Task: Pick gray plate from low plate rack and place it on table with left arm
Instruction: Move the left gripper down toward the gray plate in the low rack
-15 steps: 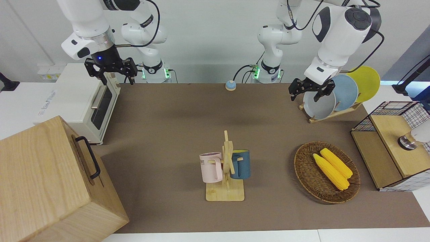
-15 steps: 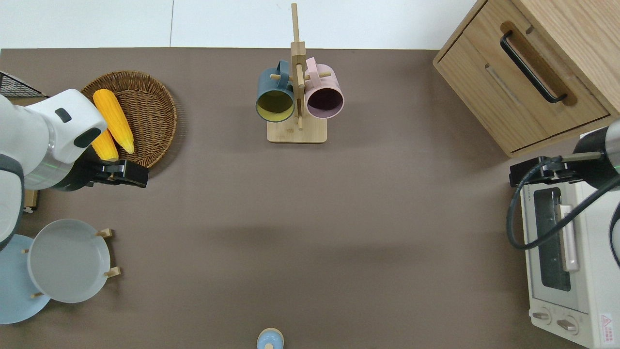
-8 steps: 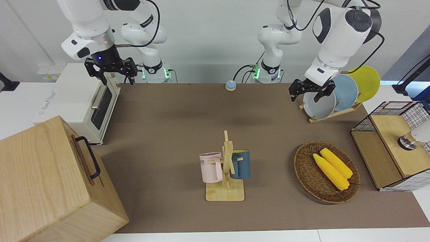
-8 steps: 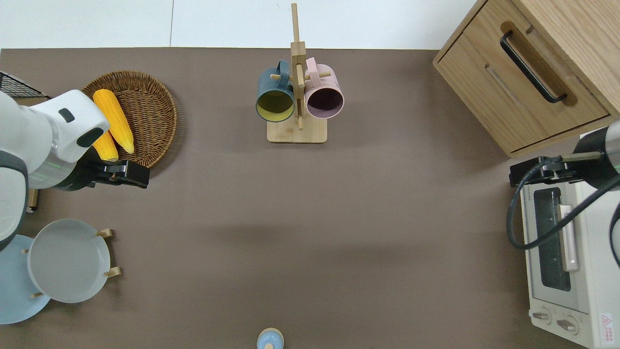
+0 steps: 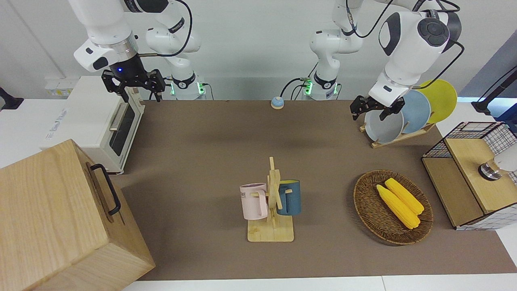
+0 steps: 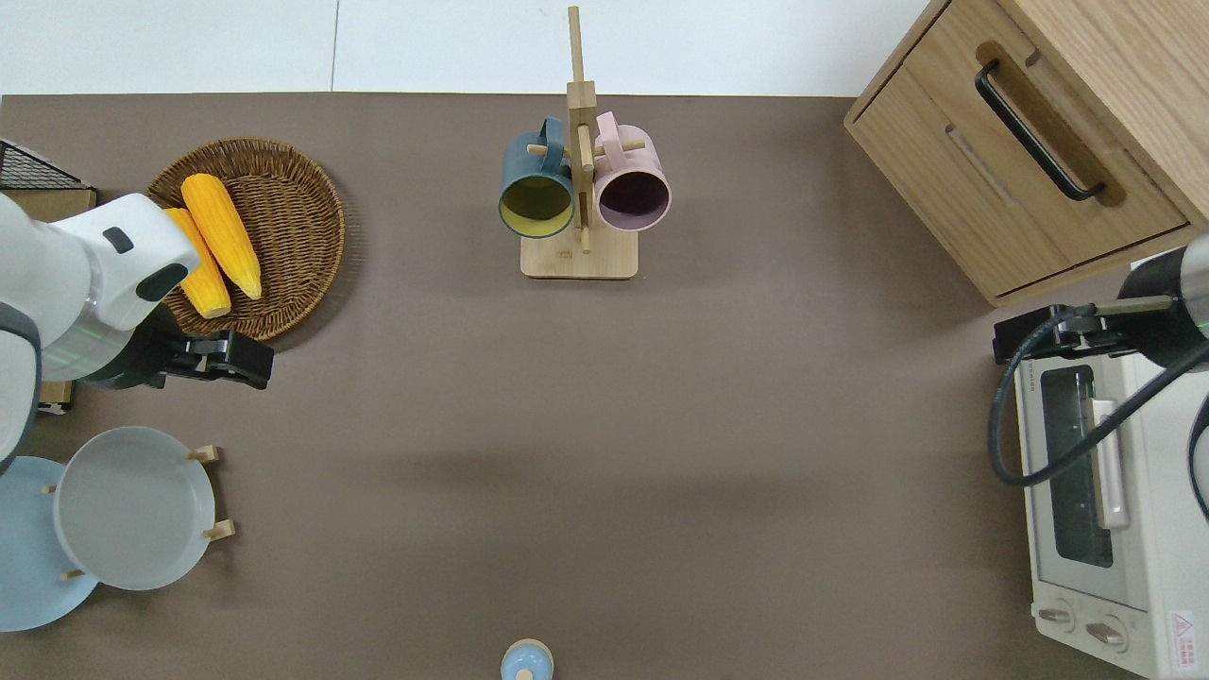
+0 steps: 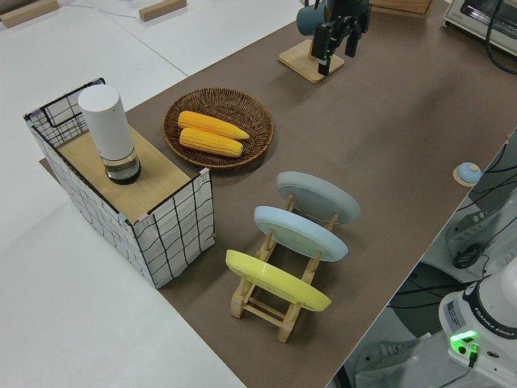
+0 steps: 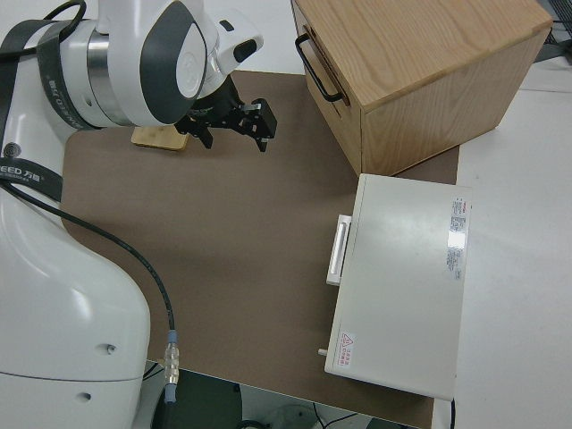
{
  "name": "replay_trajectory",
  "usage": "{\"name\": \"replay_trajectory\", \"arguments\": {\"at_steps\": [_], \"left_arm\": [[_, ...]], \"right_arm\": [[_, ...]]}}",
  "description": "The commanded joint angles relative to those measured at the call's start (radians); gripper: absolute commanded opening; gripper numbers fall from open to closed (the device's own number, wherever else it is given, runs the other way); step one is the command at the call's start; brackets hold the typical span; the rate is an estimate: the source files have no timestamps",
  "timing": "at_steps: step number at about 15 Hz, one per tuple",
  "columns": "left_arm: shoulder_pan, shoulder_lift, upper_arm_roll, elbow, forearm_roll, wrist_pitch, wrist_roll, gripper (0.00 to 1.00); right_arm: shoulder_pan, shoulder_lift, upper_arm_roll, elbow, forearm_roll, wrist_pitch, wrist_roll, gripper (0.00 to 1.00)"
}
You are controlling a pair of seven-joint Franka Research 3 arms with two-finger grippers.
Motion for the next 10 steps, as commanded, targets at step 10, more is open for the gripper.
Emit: {"name": "replay_trajectory", "arguments": {"at_steps": [10], "left_arm": [[0.243, -0.216, 0.004, -0.216, 0.051, -0.008, 0.284, 1.0]], "right_arm": [[0.007, 0.0, -0.006, 0.006, 0.003, -0.001, 0.004, 0.983]]}}
